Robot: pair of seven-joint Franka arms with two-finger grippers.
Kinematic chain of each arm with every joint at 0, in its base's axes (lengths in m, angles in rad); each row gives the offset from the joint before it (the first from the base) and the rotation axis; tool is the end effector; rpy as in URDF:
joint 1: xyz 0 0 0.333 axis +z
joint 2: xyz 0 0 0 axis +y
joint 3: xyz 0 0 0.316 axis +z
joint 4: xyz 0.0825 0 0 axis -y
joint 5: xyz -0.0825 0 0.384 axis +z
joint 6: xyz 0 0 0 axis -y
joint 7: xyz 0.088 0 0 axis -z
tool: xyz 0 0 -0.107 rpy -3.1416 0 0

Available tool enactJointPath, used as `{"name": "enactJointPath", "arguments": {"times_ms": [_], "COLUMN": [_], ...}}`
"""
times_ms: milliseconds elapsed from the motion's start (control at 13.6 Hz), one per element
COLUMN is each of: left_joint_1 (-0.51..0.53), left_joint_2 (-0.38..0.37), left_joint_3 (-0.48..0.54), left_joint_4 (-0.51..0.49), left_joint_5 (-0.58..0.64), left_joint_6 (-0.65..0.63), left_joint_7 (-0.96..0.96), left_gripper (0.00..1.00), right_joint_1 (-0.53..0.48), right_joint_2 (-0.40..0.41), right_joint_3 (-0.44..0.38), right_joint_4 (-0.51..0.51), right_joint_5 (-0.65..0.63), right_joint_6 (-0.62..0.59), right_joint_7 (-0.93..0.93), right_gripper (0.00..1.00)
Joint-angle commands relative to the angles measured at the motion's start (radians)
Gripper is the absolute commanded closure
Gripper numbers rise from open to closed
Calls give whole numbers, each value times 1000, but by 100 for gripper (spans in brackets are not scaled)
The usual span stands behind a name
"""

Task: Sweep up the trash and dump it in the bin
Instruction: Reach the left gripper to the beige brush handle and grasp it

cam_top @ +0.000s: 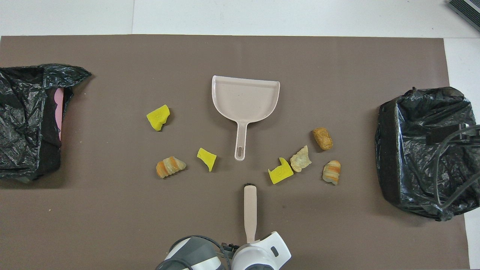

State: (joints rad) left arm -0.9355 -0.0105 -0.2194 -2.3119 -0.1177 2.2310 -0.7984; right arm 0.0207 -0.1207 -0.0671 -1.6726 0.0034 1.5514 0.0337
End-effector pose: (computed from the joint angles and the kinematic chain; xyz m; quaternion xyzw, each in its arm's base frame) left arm 0.1990 -0.4594 0.3421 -0.9886 0.1398 0.0562 0.0045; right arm 0.5136 -0.0257 0.6392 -0.9992 0.0398 0.0003 0.0057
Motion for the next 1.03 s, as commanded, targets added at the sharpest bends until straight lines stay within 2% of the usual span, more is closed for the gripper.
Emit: {"name": "enactJointPath", "arguments": {"times_ms": [0,147,368,441,515,662,956], "left_joint_1": [-8,-8,-6,-3,1,73,177], "left_joint_2": [4,4,3,0,-14,-37,-29], "left_joint_3": [17,17,17,18,24,26,29], "left_joint_4": [2,2,8,17,22,40,55], "left_joint_5": [-11,-11,-11,-11,-11,-10,1], "left_joint_6": [21,18,6,-5,-25,-88,-106], "left_joint_7": [-12,-10,-10,-10,-10,-7,-4], "left_gripper": [36,50,82,90,94,100,100], "right_joint_1": [-1,-1,-1,-1,-1,-1,8], "right_joint_2": [-23,-23,-23,-22,-22,-22,-8], "right_joint_3": [4,4,4,4,4,4,21], "right_joint_4": [-30,-29,-30,-29,-29,-29,-13], "right_joint_5": [-3,-3,-3,-3,-3,-3,-13], "right_joint_6": [24,24,24,26,27,27,32], "right_joint_7": [8,8,8,8,8,8,18], "right_gripper": [0,0,0,0,0,0,0]}}
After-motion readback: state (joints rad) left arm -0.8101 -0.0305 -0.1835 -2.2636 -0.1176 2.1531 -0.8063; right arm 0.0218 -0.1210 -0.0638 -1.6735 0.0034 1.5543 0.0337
